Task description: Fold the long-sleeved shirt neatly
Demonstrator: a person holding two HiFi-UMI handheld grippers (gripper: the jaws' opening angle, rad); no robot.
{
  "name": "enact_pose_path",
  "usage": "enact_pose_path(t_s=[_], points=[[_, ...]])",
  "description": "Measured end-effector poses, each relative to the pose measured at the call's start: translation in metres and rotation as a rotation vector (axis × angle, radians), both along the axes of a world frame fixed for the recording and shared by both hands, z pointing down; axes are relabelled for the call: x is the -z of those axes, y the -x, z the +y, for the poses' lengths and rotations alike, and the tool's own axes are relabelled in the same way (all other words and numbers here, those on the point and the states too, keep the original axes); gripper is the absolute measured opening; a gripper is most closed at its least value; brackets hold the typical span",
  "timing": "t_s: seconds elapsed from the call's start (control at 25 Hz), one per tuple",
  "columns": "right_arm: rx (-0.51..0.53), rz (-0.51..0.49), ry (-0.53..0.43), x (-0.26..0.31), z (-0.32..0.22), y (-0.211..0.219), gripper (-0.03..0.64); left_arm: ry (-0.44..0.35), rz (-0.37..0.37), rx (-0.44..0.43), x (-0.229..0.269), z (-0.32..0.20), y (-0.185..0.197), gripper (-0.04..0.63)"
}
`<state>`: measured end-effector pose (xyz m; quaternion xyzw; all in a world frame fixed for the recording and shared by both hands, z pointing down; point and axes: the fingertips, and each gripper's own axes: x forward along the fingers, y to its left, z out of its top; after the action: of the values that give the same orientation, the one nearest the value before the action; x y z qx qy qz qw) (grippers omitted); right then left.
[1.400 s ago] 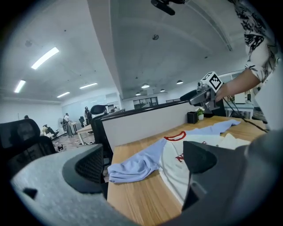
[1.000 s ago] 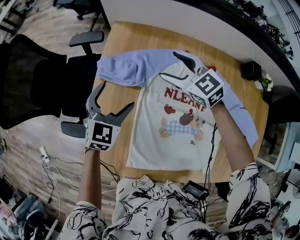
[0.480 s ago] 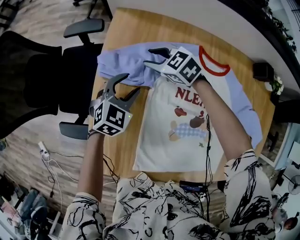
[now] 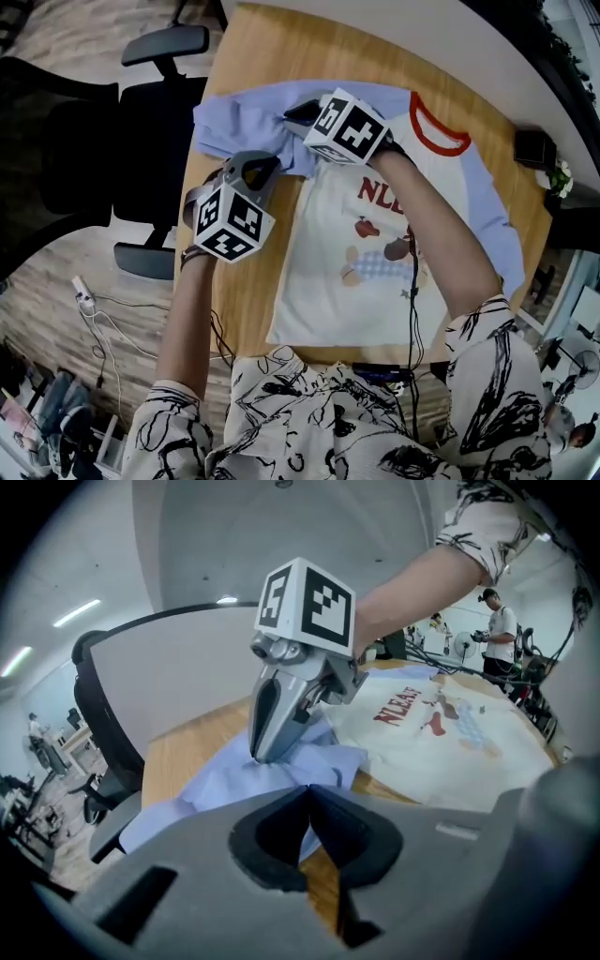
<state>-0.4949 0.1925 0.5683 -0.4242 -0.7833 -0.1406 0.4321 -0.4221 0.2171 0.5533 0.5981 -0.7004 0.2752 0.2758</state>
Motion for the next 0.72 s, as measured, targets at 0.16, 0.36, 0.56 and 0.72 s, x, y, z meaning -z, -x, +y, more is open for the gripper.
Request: enact_pose_path(t_s=[0.16, 0.36, 0.56, 0.72], points=[[-0.012, -0.031, 0.019, 0.024, -0.007, -0.001, 0.021, -0.066, -0.002, 0.066, 0.026, -0.002, 0.001, 0.009], [-0.035, -0.088, 0.063, 0.061, -0.006, 0.007, 0.020, -0.193, 0.001, 0.166, 0.072, 0.002, 0.014, 0.009], [-0.066, -0.155, 0.092, 0.108, -0.022, 0.004, 0.018, -0.341, 0.005, 0.222, 0.131, -0.017, 0.010, 0.008], [-0.098, -0.214, 0.087, 0.149, -0.047, -0.010, 0.018, -0.424, 0.016, 0.240, 0.173, -0.043, -0.009, 0.008]])
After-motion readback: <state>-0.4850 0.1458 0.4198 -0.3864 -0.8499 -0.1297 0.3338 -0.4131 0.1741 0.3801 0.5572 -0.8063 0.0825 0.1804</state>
